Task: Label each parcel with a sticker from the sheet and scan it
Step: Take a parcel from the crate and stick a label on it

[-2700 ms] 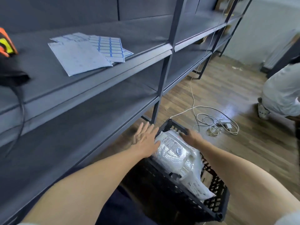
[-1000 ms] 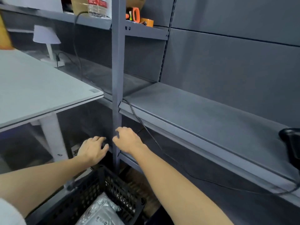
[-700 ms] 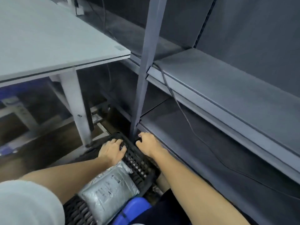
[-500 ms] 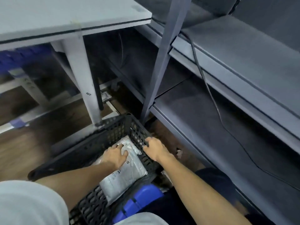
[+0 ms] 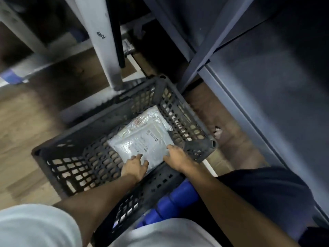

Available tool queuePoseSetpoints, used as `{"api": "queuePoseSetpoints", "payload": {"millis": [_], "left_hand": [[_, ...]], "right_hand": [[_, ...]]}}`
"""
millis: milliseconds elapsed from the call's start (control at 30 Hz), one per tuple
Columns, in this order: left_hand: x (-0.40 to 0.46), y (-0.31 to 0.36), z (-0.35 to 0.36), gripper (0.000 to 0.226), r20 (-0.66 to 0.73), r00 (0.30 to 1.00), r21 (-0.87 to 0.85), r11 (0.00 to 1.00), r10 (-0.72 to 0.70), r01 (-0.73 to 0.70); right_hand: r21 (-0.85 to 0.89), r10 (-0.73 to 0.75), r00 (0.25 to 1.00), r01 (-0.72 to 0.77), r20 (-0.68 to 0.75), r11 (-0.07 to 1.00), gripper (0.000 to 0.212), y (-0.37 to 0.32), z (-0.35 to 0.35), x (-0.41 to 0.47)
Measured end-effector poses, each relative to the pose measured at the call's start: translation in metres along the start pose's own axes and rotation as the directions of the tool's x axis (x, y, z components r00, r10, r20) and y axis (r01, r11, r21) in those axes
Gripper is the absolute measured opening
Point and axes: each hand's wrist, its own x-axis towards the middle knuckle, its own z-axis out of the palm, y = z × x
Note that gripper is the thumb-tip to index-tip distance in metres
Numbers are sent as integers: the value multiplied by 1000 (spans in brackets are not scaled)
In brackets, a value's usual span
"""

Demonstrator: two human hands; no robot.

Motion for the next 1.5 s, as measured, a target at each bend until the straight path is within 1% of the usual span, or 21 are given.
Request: {"api": "queuePoseSetpoints", "payload": {"millis": [100,167,267,333,400,500,600,700,767,867,900,1000,1100,1133,1200,1267,1367,1500], "left_hand": [[14,-10,11,50,4,999,-80,996,-45,45],[24,-16,14,49,6,991,-221,967,-131,129],[37,-29,18,49,-20,950,-444,854,-311,270],[43,-38,20,53,-16,901,-537,764,-434,358],[49,-43,22,58,16,863,-626,668,-505,403],[59,-47,27,65,93,848,-727,547,-521,415],[66,-45,34,70,183,842,-770,459,-507,444],[65,-34,42,77,216,813,-814,360,-541,456],[61,-24,47,81,196,795,-822,347,-573,452],[56,-14,51,80,137,825,-830,391,-549,398],[56,-12,51,78,128,837,-845,384,-531,373],[57,-12,48,69,77,857,-909,317,-510,270],[56,-18,42,62,-5,873,-911,362,-487,196],[55,-20,40,61,-14,873,-909,370,-487,191],[53,-23,37,57,-8,868,-919,345,-497,190],[50,-24,33,53,-16,865,-928,329,-501,173],[45,-22,24,48,-40,860,-934,324,-510,148],[34,-19,12,41,-99,865,-940,332,-492,81]], "right_hand": [[-12,9,1000,-9,14,1000,47,-1,6,9],[0,12,1000,-12,8,1000,48,-4,6,14],[17,11,1000,-11,10,1000,51,-6,5,17],[22,15,1000,-15,17,1000,51,-7,6,20],[17,25,999,-26,20,1000,51,-8,8,21],[18,28,999,-29,29,999,51,-9,11,23],[37,27,999,-29,32,999,53,-9,13,24],[39,37,999,-38,29,999,54,-8,14,26],[34,49,998,-50,34,998,54,-7,13,27],[35,57,998,-58,26,998,53,-6,12,28],[36,57,998,-57,22,998,53,-6,12,28],[30,52,999,-53,10,998,54,-4,10,27],[-8,30,1000,-30,10,1000,55,-3,7,25],[-15,21,1000,-21,15,1000,57,-3,6,24],[-34,1,1000,0,22,999,61,-3,4,21],[-88,-22,1000,23,19,996,63,-4,1,18],[-151,-43,999,43,1,988,60,-5,-5,13],[-183,-65,997,57,-40,981,54,-6,-17,3]]}}
